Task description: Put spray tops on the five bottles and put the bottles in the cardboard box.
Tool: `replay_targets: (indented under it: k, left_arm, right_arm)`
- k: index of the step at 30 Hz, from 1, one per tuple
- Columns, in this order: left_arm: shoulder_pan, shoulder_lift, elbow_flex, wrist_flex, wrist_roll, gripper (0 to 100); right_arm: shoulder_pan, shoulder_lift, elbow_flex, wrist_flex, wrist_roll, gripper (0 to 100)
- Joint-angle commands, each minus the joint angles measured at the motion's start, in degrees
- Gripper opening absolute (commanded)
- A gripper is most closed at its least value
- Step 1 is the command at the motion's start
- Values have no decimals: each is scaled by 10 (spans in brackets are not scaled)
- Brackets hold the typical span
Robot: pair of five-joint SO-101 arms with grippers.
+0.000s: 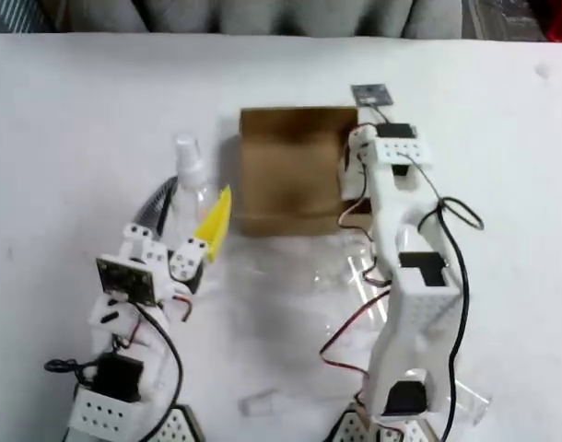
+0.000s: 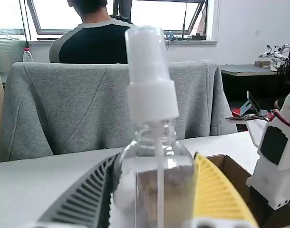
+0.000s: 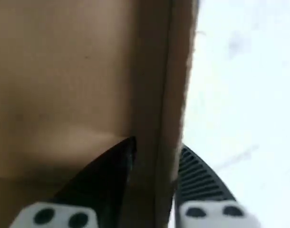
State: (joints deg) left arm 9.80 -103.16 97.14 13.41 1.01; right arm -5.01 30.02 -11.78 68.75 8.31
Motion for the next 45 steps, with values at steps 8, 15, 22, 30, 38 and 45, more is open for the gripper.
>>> replay_targets:
  k: [8,15,22,30,38,45]
  left_arm:
    - [3,1,-3,-7,4,24]
    - [3,1,-5,-7,5,24]
    - [1,1,-6,-6,5,24]
    - [-43,3,-47,25,37,24]
    - [-54,3,-76,40,43,24]
    - [-54,5,-84,41,76,24]
  right_arm:
    - [-58,-15,-27,58,5,45]
    - [-52,-51,-26,74,6,227]
    - [-63,-157,-39,159,47,267]
    - [-97,-298,-33,272,39,27]
    - [-185,-448,114,242,29,18]
    - [-241,-580,302,92,28,18]
